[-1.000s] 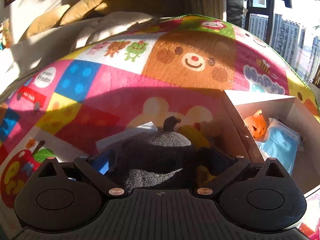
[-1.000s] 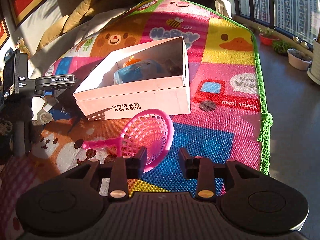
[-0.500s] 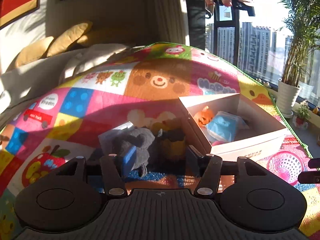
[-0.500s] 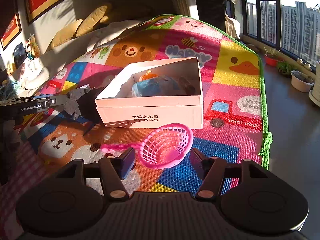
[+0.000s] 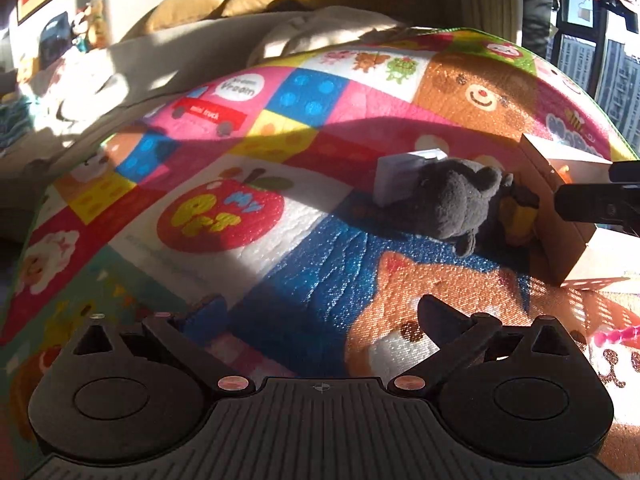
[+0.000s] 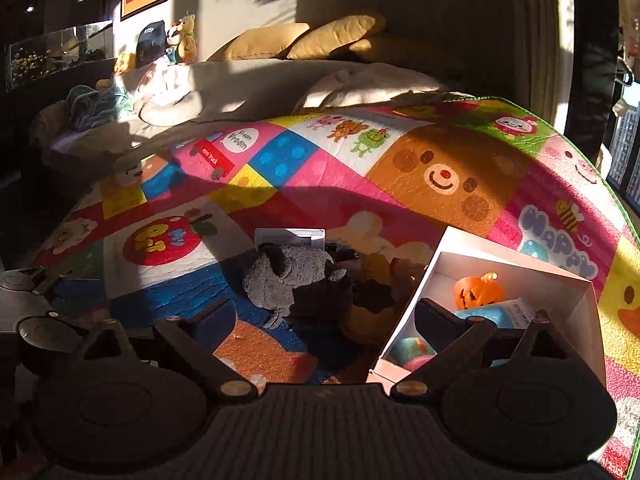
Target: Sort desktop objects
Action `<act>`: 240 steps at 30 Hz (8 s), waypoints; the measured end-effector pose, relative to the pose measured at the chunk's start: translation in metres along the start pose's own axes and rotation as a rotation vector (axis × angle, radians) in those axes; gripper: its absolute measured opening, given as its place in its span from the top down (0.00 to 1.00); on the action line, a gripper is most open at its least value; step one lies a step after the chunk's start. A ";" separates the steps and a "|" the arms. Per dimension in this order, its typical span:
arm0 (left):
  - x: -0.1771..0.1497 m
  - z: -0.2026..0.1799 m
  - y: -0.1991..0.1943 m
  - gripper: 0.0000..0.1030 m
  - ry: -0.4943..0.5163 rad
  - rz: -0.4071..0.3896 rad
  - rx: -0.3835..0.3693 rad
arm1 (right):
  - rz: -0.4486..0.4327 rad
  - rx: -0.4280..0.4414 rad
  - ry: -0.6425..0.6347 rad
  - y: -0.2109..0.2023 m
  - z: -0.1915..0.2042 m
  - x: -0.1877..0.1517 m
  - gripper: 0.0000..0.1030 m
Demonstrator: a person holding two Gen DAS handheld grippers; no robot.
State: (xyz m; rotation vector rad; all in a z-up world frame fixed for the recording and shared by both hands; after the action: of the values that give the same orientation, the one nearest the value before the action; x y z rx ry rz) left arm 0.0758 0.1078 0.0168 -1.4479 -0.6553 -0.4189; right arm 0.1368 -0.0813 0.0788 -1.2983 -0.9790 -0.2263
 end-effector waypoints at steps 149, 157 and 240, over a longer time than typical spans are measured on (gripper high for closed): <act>-0.071 -0.149 -0.083 0.00 0.463 -0.139 -0.473 | 0.062 -0.508 0.199 -0.128 -0.107 -0.128 0.94; -0.068 -0.117 -0.074 0.00 0.380 -0.115 -0.399 | 0.099 -0.467 0.114 -0.097 -0.074 -0.121 0.78; -0.071 -0.152 -0.042 0.00 0.328 0.032 -0.343 | 0.005 -0.092 0.505 -0.118 -0.120 -0.203 0.02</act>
State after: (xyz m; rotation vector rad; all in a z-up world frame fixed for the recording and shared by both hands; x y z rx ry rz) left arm 0.0191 -0.0554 0.0047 -1.6605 -0.3043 -0.7524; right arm -0.0037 -0.2975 0.0232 -1.2416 -0.5385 -0.5706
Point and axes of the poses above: each gripper's, at about its wrist camera, not at the fingertips, and y roughly the way its jaws point, z to its left, x to its top, the point moved 3 cm from there along y, roughly the way its jaws point, and after that the axes turned 9 degrees about z, right-handed, at the moved point
